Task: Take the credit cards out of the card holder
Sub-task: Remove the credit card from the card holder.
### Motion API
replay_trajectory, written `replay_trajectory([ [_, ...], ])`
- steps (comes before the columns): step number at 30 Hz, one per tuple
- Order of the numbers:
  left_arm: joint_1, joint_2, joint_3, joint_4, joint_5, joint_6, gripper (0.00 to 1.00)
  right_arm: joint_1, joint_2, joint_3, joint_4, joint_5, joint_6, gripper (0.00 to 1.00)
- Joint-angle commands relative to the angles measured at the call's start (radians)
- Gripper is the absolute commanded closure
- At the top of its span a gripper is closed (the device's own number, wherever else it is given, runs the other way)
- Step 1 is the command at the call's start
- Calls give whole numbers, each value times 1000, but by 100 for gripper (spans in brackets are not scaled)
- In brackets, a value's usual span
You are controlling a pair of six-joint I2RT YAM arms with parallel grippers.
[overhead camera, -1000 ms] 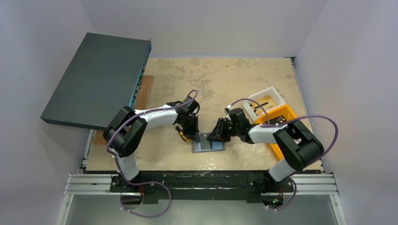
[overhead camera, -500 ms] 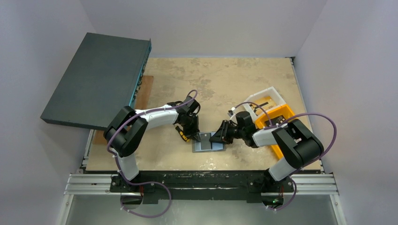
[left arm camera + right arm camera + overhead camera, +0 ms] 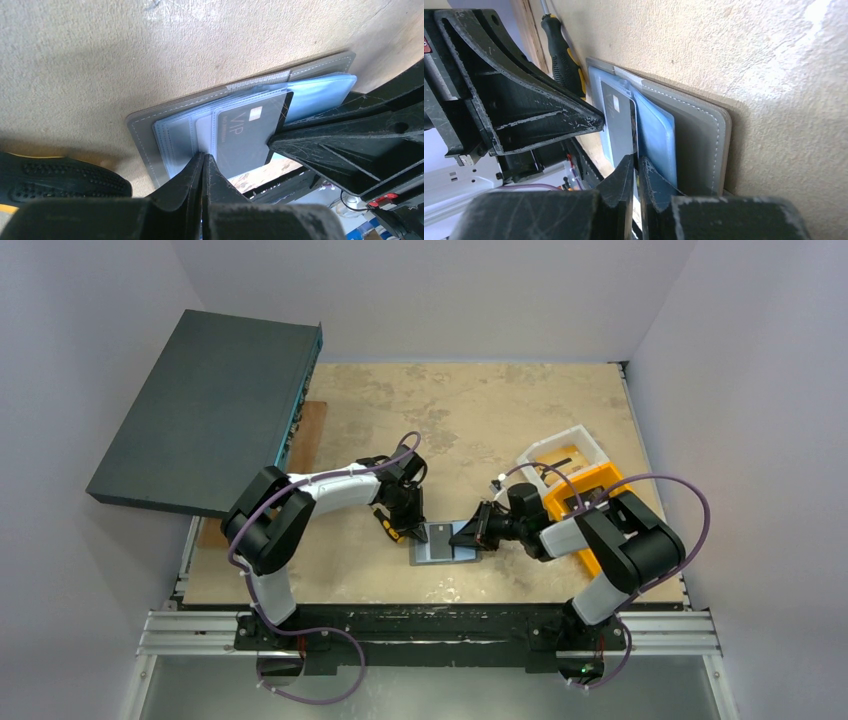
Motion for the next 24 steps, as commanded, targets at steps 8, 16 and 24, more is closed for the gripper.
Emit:
replay_trajectory([
  [8, 0, 45, -5, -61, -134, 0, 100, -24, -49, -22, -16, 12, -13, 99],
  [16, 1, 43, -3, -61, -134, 6, 100, -31, -53, -15, -41, 16, -35, 85],
  [24, 1, 47, 8, -64, -133, 9, 100, -30, -2, -11, 30, -16, -11, 84],
])
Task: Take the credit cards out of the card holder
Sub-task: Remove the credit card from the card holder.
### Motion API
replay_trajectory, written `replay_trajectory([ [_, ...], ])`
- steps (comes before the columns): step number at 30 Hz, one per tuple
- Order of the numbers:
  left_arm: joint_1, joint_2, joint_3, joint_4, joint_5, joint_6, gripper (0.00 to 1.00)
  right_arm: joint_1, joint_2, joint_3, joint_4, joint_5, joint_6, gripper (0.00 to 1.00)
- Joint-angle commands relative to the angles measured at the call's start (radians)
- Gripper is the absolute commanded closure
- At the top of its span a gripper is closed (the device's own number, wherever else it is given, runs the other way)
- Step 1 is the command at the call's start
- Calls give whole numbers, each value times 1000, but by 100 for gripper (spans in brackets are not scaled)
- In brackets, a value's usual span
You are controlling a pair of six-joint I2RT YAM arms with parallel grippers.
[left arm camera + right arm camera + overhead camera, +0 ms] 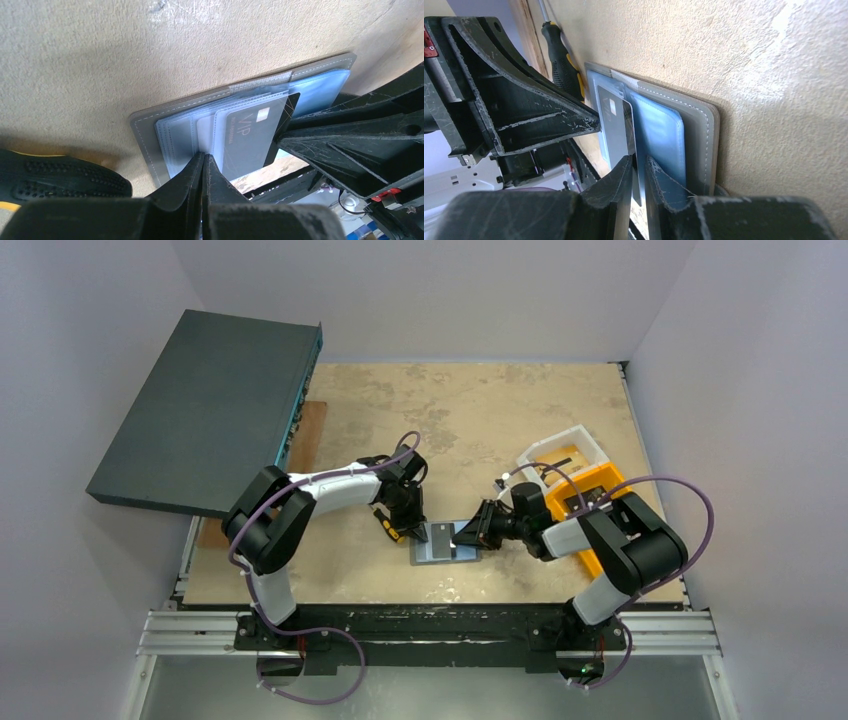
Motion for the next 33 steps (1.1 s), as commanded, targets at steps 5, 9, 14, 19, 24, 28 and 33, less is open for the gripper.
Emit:
replay_trajectory([
  [5, 2, 49, 0, -49, -119, 24, 100, -3, 53, 1, 85, -32, 12, 84],
  [9, 3, 46, 0, -51, -120, 22, 100, -3, 61, -3, 105, -37, 22, 88],
  [14, 1, 42, 0, -64, -135, 23, 100, -4, 40, -13, 75, -28, 9, 100],
  [19, 1, 33, -6, -69, -146, 23, 100, -15, 5, -30, 31, 4, -7, 100],
  [24, 2, 23, -10, -71, -150, 22, 100, -34, -20, -34, -41, 31, -44, 100],
  [28, 1, 17, -12, -71, -150, 22, 100, -41, -59, -28, -111, 62, -73, 100],
  [33, 3, 7, -18, -58, -147, 24, 100, -49, -111, -22, -174, 87, -91, 100],
])
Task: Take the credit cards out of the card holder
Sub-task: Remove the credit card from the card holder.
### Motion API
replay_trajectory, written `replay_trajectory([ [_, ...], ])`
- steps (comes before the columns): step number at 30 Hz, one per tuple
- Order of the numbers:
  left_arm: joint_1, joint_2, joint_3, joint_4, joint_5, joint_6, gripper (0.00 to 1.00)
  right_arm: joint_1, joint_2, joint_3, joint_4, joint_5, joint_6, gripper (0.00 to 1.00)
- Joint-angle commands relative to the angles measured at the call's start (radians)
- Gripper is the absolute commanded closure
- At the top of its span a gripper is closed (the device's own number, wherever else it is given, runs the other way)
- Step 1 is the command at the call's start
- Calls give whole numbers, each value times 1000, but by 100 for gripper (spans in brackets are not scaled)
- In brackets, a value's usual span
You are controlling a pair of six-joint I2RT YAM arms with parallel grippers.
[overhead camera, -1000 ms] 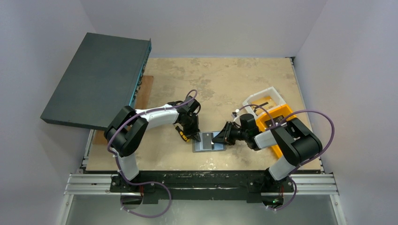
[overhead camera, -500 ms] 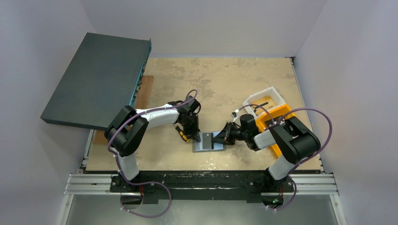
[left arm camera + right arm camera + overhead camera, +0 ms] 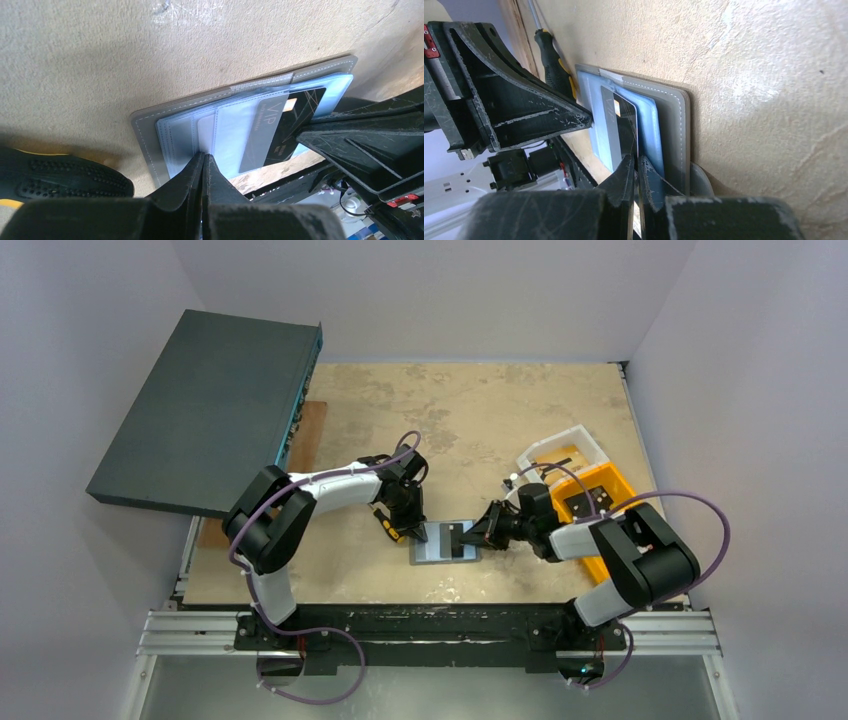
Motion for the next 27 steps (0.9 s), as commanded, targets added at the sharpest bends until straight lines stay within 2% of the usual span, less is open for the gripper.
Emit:
replay_trajectory([
  [1, 3, 1, -26, -42, -140, 24, 100, -9, -52, 5, -110, 70, -55, 100],
  [24, -5, -95, 95, -55, -69, 70, 100, -12, -214, 79, -304, 114, -89, 100],
  [27, -7, -115, 113, -67, -66, 75, 91, -13, -229, 90, -321, 114, -90, 100],
])
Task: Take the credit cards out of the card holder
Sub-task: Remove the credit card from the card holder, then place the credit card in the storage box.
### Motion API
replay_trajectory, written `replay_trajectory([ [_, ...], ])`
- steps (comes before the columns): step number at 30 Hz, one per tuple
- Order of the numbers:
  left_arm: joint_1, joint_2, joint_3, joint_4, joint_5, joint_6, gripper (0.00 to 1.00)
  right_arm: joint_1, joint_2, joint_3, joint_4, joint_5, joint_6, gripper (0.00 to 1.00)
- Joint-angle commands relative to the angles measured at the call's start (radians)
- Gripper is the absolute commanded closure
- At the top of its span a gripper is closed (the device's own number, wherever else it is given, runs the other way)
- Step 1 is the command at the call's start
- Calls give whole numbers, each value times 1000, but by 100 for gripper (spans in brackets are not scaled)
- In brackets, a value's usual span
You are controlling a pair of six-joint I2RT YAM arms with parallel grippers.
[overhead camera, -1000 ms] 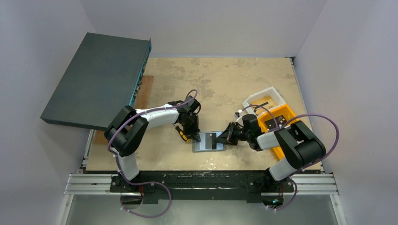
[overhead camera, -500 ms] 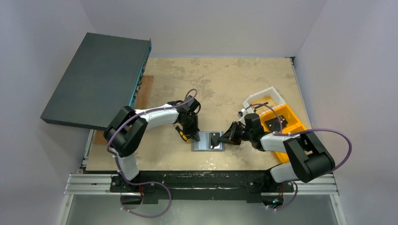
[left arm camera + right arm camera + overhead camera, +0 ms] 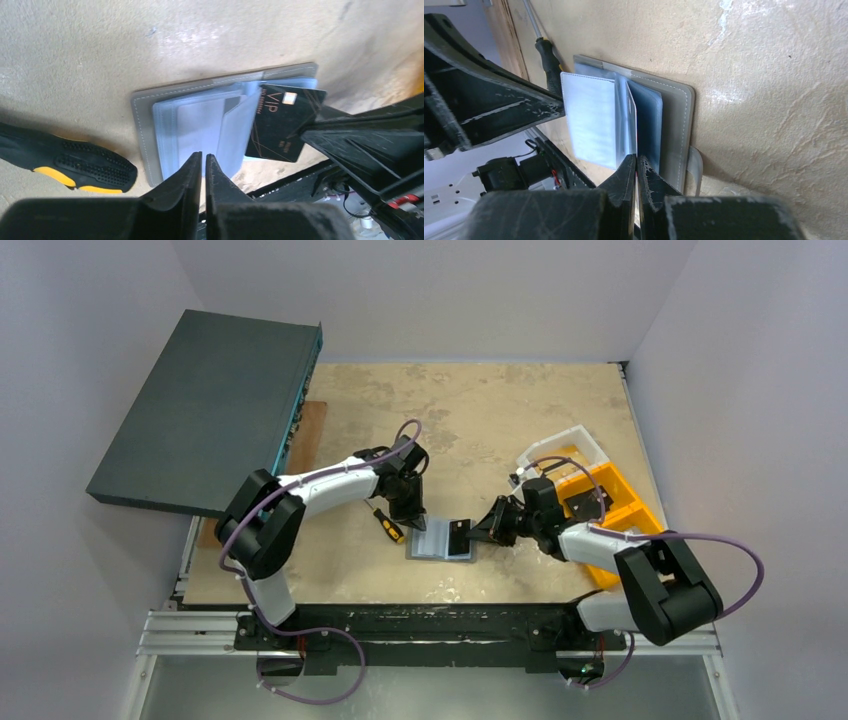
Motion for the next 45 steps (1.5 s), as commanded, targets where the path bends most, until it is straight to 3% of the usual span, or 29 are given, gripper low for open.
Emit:
replay_trajectory([
  [1, -3, -76, 65, -22, -6, 29, 88, -6, -38, 45, -40, 25, -23, 100],
  [8, -3, -118, 79, -41, -2, 47, 61, -6, -74, 72, -82, 25, -23, 100],
  [11, -3, -138, 80, -44, -2, 56, 56, -6, -91, 85, -101, 28, -25, 100],
  [25, -3, -244, 64, -123, 17, 154, 53, -22, -235, 161, -293, 132, -21, 100],
  [30, -4, -309, 44, -168, 30, 216, 45, -54, -319, 214, -450, 247, -31, 100],
  [33, -4, -363, 26, -182, 31, 240, 40, -84, -377, 248, -547, 329, -33, 100],
  [45, -3, -425, 6, -211, 93, 303, 40, -280, -422, 432, -883, 568, -124, 100],
])
